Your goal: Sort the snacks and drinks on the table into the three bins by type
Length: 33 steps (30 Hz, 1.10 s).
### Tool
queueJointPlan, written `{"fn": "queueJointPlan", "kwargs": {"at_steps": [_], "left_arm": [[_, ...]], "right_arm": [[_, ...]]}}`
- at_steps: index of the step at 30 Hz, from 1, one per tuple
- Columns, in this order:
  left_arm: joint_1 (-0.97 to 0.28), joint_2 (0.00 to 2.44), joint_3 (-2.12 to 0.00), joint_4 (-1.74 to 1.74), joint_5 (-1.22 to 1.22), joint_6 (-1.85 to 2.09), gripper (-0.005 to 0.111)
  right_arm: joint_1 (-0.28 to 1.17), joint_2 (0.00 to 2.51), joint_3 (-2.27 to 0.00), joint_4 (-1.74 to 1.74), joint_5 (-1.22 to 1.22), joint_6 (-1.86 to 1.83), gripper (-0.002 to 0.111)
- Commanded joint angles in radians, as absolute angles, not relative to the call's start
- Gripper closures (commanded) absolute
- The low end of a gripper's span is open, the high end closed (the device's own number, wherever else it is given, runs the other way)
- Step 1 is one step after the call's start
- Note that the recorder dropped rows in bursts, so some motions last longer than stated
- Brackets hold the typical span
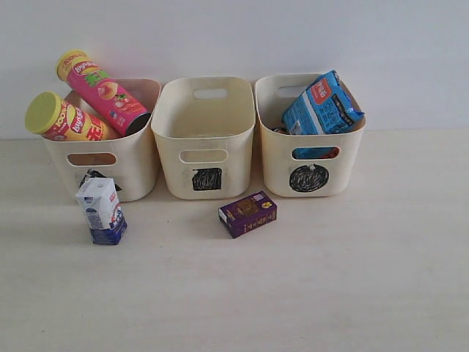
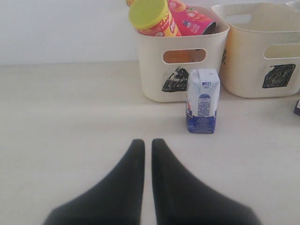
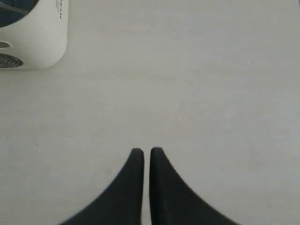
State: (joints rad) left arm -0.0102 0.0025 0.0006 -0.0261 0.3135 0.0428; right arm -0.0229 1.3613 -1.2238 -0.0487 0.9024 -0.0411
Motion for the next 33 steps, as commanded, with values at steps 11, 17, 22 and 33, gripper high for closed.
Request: {"fn": "queueJointPlan", "kwargs": {"at_steps": [11,17,22,33], "left_arm": [[-0.008,0.000,0.000,-0.037,0.311,0.045,0.102],[-0.008,0.000,0.000,-0.037,0.311,0.045,0.102],[-0.008,0.000,0.000,-0.037,0.311,0.045,0.102],[-0.008,0.000,0.000,-0.037,0.311,0.045,0.102]], "right_arm": [[-0.029,0.885,-0.855,0.017,0.645,-0.029,0.108],[-0.029,0.704,-0.769,0.020,0.635,-0.013,0.108],[-0.029,0.617,-0.769,0.021,0.639,-0.010,0.108],[-0.028,0.432,-0.520,0.024,0.466,-0.066,0.108]]}}
